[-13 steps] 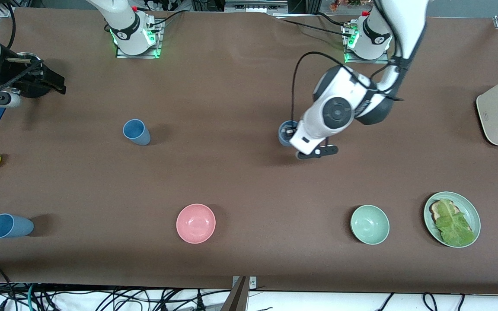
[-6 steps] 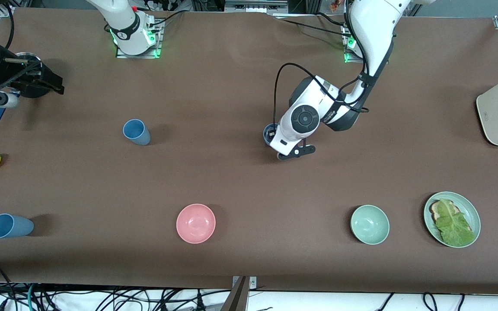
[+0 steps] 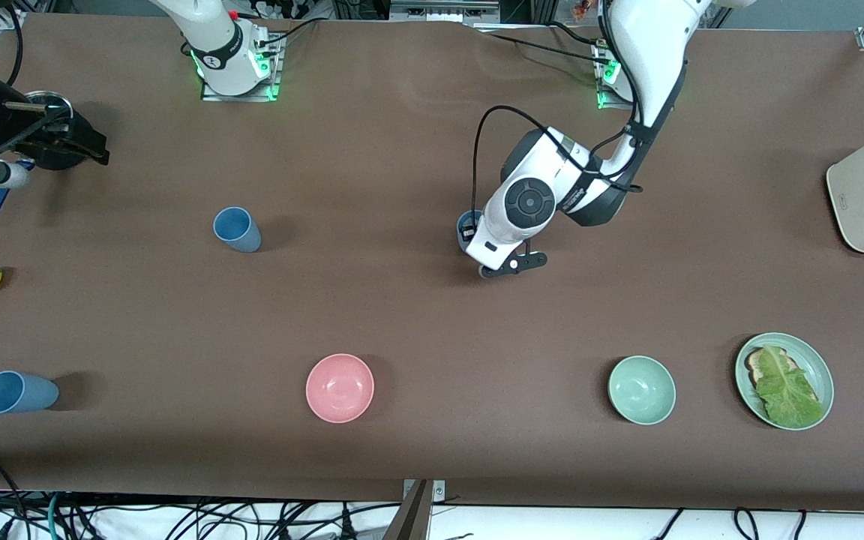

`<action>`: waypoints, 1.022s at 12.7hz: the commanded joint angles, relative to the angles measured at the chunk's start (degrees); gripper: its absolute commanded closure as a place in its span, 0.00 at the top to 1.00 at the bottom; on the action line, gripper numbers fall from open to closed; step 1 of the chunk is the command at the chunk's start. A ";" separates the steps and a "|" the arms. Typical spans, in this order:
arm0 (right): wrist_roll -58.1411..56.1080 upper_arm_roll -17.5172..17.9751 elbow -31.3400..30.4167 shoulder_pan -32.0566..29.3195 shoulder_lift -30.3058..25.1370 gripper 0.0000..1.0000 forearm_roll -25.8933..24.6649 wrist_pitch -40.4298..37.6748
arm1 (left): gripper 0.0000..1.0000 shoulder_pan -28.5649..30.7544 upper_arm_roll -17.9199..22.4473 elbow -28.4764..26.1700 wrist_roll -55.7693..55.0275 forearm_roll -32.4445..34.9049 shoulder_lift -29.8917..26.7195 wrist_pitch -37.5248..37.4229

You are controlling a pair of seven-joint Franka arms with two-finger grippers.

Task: Stack blue cups with both arms
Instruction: 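Place the cup mid-table while the right gripper reaches the other cup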

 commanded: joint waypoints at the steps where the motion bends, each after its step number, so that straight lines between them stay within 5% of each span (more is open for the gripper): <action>1: -0.50 -0.06 1.58 -0.66 1.63 1.00 0.66 -0.19 | 1.00 3.31 0.65 3.77 1.13 1.12 -5.73 -9.04; 6: -2.16 0.29 1.49 0.13 4.00 1.00 0.57 -1.33 | 1.00 13.24 0.65 16.52 15.07 1.21 -8.54 -25.04; 10: -6.31 0.56 -0.69 1.27 8.92 1.00 0.75 2.16 | 1.00 20.80 1.26 16.62 31.95 1.29 -15.57 -30.95; 13: -6.48 2.22 -14.63 1.45 8.15 1.00 0.75 17.69 | 1.00 23.36 2.06 7.62 42.08 10.32 -25.21 -28.00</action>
